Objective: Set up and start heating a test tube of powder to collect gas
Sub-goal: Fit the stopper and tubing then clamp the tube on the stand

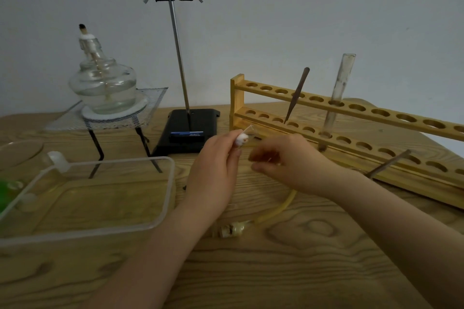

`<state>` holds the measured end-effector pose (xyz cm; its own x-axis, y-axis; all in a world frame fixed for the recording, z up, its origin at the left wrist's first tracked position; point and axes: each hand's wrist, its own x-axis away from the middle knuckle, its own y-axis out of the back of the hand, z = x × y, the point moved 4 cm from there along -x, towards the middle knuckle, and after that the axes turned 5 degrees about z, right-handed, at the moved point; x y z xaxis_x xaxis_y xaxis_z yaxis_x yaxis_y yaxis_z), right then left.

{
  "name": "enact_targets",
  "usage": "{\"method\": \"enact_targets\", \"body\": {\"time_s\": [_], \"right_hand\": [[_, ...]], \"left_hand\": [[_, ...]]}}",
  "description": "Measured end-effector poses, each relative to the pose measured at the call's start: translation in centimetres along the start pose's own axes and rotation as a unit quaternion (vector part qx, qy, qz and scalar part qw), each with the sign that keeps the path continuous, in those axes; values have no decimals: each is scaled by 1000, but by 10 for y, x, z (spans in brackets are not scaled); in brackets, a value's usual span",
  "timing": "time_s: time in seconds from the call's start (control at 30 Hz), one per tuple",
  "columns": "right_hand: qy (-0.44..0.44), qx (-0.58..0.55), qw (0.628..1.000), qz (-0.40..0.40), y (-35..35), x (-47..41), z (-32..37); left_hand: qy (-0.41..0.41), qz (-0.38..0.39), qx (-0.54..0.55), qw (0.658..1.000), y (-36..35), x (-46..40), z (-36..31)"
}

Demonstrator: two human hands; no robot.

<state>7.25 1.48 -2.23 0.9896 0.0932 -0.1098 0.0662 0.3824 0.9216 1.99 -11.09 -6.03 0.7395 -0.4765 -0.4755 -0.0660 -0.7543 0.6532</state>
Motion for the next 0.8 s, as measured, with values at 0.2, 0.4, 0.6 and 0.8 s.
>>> {"method": "enact_targets", "body": {"time_s": [0.2, 0.4, 0.6, 0.8], "right_hand": [[20, -21, 986, 166, -29, 15, 14], [40, 28, 985, 166, -48, 24, 21], [59, 15, 989, 131, -51, 28, 23], [33, -46, 991, 118, -49, 26, 12]], "left_hand": [[-1, 6, -9, 1000, 4, 7, -1], [-9, 11, -11, 1000, 5, 12, -2], [-11, 12, -14, 1000, 6, 12, -1], [-12, 12, -11, 1000, 7, 11, 0]]}}
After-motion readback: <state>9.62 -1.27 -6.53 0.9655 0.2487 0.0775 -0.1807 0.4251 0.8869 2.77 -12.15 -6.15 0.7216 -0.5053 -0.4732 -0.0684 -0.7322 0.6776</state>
